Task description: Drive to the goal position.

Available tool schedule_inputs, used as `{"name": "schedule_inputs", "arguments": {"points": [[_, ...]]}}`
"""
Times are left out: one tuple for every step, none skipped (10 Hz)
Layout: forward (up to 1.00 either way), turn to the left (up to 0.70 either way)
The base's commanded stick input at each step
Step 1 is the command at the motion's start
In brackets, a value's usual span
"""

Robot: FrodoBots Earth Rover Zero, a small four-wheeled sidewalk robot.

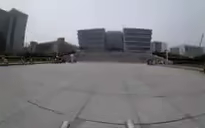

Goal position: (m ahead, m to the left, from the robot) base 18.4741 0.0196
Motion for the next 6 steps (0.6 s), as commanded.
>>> {"name": "schedule_inputs", "arguments": {"points": [[1.00, 0.04], [1.00, 0.00], [1.00, 0.00], [1.00, 0.00], [1.00, 0.00], [1.00, 0.00]]}}
